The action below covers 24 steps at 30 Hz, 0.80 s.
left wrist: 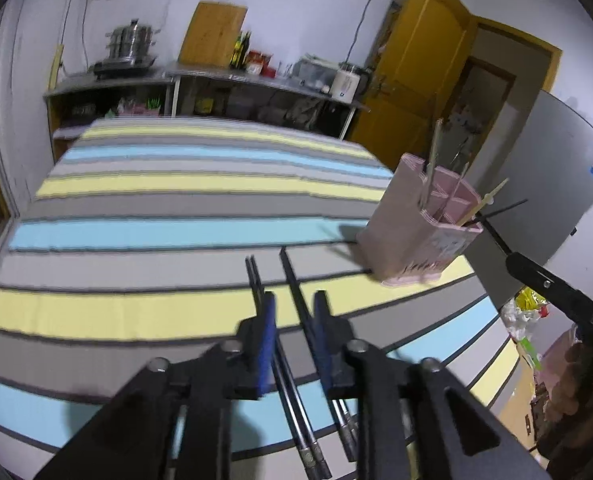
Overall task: Organize utensils
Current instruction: 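Move both grippers back down to the black chopsticks on the bedspread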
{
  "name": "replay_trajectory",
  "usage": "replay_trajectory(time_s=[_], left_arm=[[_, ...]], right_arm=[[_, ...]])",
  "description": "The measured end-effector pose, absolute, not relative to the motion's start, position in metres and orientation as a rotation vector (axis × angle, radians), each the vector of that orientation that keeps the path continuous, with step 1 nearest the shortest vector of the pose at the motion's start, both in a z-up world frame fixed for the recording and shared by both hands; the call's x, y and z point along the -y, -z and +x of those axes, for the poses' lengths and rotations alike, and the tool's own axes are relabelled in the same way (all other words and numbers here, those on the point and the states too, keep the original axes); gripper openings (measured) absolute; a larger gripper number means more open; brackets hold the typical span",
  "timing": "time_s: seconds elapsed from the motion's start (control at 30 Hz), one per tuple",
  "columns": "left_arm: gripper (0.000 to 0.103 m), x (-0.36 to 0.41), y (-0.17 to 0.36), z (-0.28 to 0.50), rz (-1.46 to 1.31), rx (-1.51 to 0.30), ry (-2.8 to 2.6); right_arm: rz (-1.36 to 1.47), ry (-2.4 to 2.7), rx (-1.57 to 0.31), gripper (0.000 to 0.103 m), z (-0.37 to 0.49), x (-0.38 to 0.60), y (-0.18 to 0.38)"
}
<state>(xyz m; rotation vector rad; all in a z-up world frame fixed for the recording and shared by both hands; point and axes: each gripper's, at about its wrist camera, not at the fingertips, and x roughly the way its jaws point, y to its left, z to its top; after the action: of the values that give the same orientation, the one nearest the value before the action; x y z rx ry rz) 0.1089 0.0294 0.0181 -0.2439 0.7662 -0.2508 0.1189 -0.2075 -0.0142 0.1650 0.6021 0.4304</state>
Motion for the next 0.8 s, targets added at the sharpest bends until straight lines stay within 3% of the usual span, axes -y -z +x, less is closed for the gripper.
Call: replay_trajectory(time_s=[0.37,0.8], left_arm=[[0.026,-0.024,0.042,0.132,-0.259,-0.889,0.198],[0.027,-0.011,0.055,0.143,-0.171,-0.908,0.141]], right_arm=[[0.137,-0.477,-0.698,0.012,0.13,0.179,0.048],[0.128,-0.489,-0.738,0.012,0.141,0.169,0.061]])
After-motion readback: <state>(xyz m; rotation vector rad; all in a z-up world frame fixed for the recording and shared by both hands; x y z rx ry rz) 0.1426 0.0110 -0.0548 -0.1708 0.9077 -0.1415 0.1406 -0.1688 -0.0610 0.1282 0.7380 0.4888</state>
